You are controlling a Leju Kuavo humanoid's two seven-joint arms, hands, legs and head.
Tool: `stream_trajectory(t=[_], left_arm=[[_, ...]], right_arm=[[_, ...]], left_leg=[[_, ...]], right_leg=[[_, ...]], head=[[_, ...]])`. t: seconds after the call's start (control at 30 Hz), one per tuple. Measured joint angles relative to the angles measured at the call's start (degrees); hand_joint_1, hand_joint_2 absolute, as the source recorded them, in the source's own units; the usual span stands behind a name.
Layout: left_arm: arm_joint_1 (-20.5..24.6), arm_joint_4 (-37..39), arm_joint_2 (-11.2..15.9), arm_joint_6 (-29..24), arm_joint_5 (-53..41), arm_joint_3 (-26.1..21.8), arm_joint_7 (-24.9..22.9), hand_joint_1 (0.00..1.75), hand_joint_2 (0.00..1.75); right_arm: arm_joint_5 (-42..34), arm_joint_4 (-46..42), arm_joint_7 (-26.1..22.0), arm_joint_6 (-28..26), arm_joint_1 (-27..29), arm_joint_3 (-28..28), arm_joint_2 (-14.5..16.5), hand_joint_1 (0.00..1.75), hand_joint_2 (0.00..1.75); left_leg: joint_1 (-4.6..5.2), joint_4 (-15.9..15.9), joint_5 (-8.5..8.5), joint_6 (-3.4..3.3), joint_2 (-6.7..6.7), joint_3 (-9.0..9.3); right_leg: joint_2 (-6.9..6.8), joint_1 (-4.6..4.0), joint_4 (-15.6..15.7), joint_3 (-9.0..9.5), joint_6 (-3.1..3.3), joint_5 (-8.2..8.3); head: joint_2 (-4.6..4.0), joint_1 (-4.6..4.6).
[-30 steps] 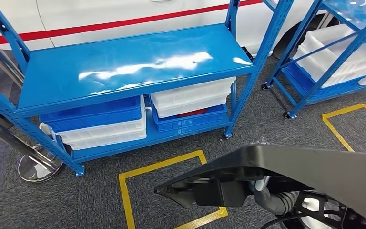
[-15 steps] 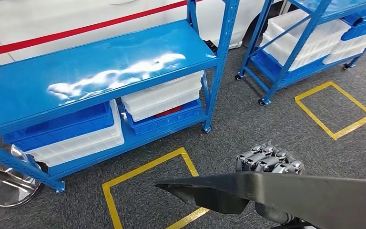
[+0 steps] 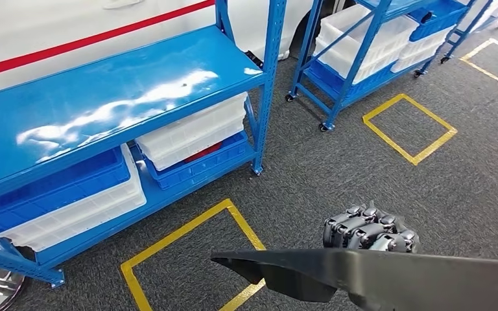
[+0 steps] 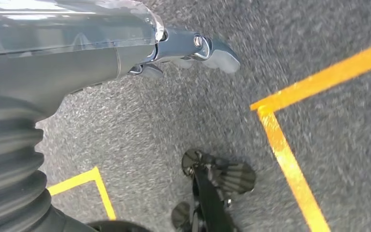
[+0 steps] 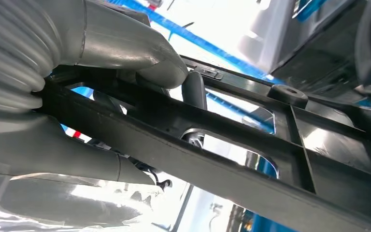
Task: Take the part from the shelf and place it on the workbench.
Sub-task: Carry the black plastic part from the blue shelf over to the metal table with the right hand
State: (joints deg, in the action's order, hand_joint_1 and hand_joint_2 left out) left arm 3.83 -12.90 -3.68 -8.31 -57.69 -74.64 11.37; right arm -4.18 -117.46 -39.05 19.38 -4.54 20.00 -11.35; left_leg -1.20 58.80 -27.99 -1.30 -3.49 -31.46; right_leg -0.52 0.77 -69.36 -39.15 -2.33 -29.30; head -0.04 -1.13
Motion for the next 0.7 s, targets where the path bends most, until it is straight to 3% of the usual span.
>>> stream_trajectory(t=[0.07, 0.1, 0.13, 0.2, 0.27, 0.33, 0.37, 0.4, 0.43, 0.47, 0.5, 0.57, 0.63, 0.7], left_arm=[[0.1, 0.0, -0.2, -0.5, 0.2, 0.0, -0.3, 0.00, 1.75], [0.1, 0.0, -0.2, -0.9, 0.4, 0.0, -0.4, 0.00, 1.75], [0.2, 0.0, -0.3, -1.2, 0.6, -0.1, -0.5, 0.00, 1.75], [0.2, 0.0, -0.4, -1.8, 1.1, -0.2, -0.6, 0.00, 1.75], [0.1, 0.0, -0.4, -2.2, 1.3, -0.5, -0.6, 0.00, 1.75], [-0.1, 0.0, -0.5, -2.5, 1.3, -0.7, -0.6, 0.00, 1.75], [-0.3, 0.0, -0.5, -2.5, 1.3, -0.8, -0.6, 0.00, 1.75], [-0.5, 0.0, -0.5, -2.6, 1.3, -0.9, -0.6, 0.00, 1.75], [-0.7, 0.0, -0.5, -2.6, 1.3, -0.9, -0.6, 0.00, 1.75], [-0.8, 0.0, -0.6, -2.6, 1.3, -1.0, -0.5, 0.00, 1.75], [-0.9, 0.0, -0.6, -2.6, 1.3, -1.0, -0.4, 0.00, 1.75], [-0.9, 0.0, -0.6, -2.6, 1.4, -1.1, -0.2, 0.00, 1.75], [-0.8, 0.0, -0.6, -2.6, 1.4, -1.2, 0.0, 0.00, 1.75], [-0.7, 0.0, -0.6, -2.6, 1.4, -1.3, 0.1, 0.00, 1.75]], right_arm=[[0.3, 0.0, 0.3, -0.9, 0.0, 0.4, -0.2, 1.55, 1.75], [0.2, 0.0, 0.5, -1.2, 0.0, 0.7, -0.3, 1.55, 1.75], [0.1, 0.0, 0.6, -1.4, 0.1, 0.9, -0.4, 1.55, 1.75], [-0.3, 0.2, 0.5, -1.5, 0.3, 1.3, -0.7, 1.55, 1.75], [-0.7, 0.5, -0.1, -1.5, 0.6, 1.6, -0.9, 1.55, 1.75], [-0.8, 1.0, -0.5, -1.5, 0.9, 1.9, -1.0, 1.55, 1.75], [-0.7, 1.3, -0.6, -1.6, 1.1, 2.2, -1.0, 1.55, 1.75], [-0.5, 1.6, -0.6, -1.6, 1.4, 2.4, -1.0, 1.55, 1.75], [-0.4, 1.9, -0.6, -1.6, 1.6, 2.6, -1.0, 1.55, 1.75], [-0.3, 2.1, -0.6, -1.6, 1.7, 2.7, -1.0, 1.55, 1.75], [-0.3, 2.3, -0.6, -1.6, 1.8, 2.8, -1.0, 1.55, 1.75], [-0.4, 2.5, -0.6, -1.6, 1.9, 2.8, -1.0, 1.55, 1.75], [-0.4, 2.5, -0.6, -1.6, 1.9, 2.9, -1.0, 1.55, 1.75], [-0.4, 2.6, -0.6, -1.6, 2.0, 2.9, -1.0, 1.55, 1.75]], left_leg=[[0.13, -0.1, -0.15, 0.29, -0.96, 0.25], [0.19, -0.1, -0.22, 0.52, -1.38, 0.33], [0.22, -0.2, -0.26, 0.77, -1.82, 0.42], [0.26, -0.5, -0.36, 1.39, -2.65, 0.76], [0.26, 0.7, -1.56, 1.83, -1.11, 0.63], [0.16, 6.3, -4.78, 1.93, 1.85, -1.67], [0.13, 10.1, -6.55, 1.95, 2.69, -3.54], [0.11, 13.3, -7.59, 2.01, 3.03, -5.19], [0.10, 14.9, -7.56, 2.08, 3.15, -6.15], [0.08, 14.2, -6.35, 2.14, 3.24, -6.07], [0.02, 11.3, -4.23, 2.19, 3.48, -4.94], [-0.17, 4.2, -0.97, 2.11, 5.28, -1.89], [-0.09, 1.4, -0.36, 1.62, 6.34, -0.73], [0.11, 1.4, -0.23, 0.85, 5.38, -0.82]], right_leg=[[-2.46, -0.67, 8.0, 4.24, 0.99, 2.75], [-3.29, -1.07, 10.3, 5.36, 1.51, 3.26], [-3.61, -1.40, 11.1, 5.63, 1.94, 3.20], [-2.29, -1.37, 11.7, 5.67, 2.61, 3.61], [-1.12, -0.95, 13.0, 6.37, 3.24, 4.33], [0.00, -0.76, 13.6, 6.79, 3.64, 4.73], [0.69, -0.77, 13.5, 6.72, 3.78, 4.73], [1.45, -0.81, 13.4, 6.63, 3.83, 4.68], [2.25, -0.81, 13.1, 6.53, 3.81, 4.60], [3.08, -0.77, 12.8, 6.42, 3.70, 4.48], [3.88, -0.68, 12.4, 6.32, 3.52, 4.28], [5.24, -0.56, 11.1, 5.81, 2.89, 3.67], [6.31, -0.52, 10.1, 5.09, 2.21, 3.32], [7.17, -0.41, 10.0, 4.67, 1.68, 3.45]], head=[[0.00, 0.02], [0.00, 0.01], [0.00, 0.01], [0.00, -0.02], [0.00, 0.15], [0.00, 0.32], [0.00, 0.33], [0.00, 0.34], [0.00, 0.34], [0.00, 0.34], [0.00, 0.34], [0.00, 0.35], [0.00, 0.34], [0.00, 0.35]])
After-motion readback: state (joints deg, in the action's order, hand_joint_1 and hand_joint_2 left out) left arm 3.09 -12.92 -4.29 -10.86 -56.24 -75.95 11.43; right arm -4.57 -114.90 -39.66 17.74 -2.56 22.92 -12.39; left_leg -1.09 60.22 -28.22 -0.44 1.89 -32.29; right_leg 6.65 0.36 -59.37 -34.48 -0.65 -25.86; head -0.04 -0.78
